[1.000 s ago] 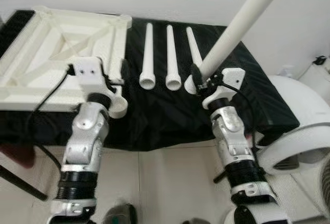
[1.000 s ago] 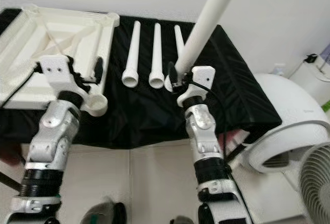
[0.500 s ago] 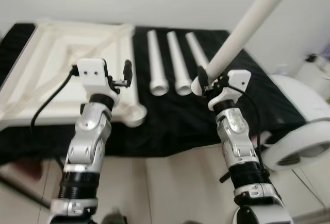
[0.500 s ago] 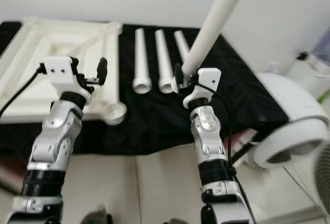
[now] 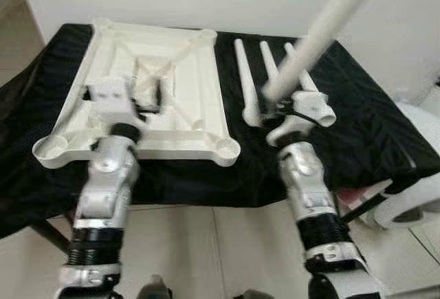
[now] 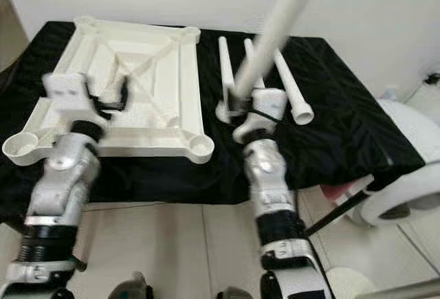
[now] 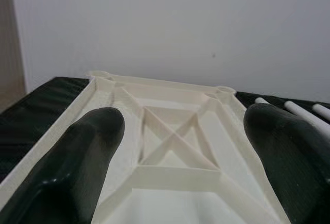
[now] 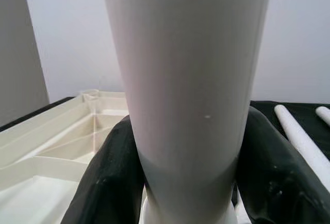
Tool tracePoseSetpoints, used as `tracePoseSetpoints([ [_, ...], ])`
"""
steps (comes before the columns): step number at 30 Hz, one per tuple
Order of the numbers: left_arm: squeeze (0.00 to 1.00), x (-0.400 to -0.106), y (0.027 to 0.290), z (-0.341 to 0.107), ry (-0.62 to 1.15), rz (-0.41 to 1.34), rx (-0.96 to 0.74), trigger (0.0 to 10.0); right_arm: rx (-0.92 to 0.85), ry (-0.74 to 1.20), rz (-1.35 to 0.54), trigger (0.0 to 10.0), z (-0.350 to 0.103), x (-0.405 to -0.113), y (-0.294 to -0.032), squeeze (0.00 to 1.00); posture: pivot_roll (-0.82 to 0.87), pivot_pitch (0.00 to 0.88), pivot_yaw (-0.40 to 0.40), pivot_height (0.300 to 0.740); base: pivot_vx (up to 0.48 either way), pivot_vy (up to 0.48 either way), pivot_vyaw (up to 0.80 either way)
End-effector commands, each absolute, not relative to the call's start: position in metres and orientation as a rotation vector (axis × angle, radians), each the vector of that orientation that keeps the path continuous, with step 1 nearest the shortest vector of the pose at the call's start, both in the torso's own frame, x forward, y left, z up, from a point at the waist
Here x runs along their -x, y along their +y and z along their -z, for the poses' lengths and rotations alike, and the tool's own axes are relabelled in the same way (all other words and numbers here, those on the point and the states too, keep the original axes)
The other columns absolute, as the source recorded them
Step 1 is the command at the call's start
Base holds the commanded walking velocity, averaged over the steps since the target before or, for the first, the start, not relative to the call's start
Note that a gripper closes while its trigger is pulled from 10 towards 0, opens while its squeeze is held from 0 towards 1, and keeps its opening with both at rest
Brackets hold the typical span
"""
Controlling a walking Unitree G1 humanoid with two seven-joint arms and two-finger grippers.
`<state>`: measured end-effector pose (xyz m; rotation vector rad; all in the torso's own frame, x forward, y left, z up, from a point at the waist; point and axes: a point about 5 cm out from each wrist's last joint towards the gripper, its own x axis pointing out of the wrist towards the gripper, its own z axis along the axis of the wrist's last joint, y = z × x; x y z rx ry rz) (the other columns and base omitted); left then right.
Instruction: Building children table
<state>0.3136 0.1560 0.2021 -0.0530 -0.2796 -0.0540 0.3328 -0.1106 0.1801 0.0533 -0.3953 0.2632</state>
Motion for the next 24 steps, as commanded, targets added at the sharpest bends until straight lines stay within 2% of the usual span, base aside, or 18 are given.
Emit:
tracePoseSetpoints([
  [1,0.00,-0.3138,0.1468,-0.2047,-0.291,0.079,0.043,10.0,-0.043,-0.409,-0.231,10.0,-0.1828,-0.3350,-0.1214,0.00,0.09,0.000,-0.076,0.740,0.000,0.000,0.00],
  [14,0.00,-0.3126,0.1525,-0.2038,-0.280,0.068,-0.006,10.0,-0.017,-0.421,-0.235,10.0,-0.1863,-0.3386,-0.1271,0.00,0.09,0.000,-0.055,0.740,0.000,0.000,0.00],
  [18,0.00,-0.3109,0.1521,-0.2017,-0.262,0.122,-0.046,10.0,0.032,-0.434,-0.281,10.0,-0.1898,-0.3369,-0.1266,0.00,0.07,0.000,-0.015,0.740,0.000,0.000,0.00],
  [24,0.00,-0.3112,0.1487,-0.2012,-0.262,0.181,-0.075,10.0,0.045,-0.423,-0.299,10.0,-0.1888,-0.3359,-0.1248,0.00,0.07,0.000,-0.036,0.740,0.000,0.000,0.00],
])
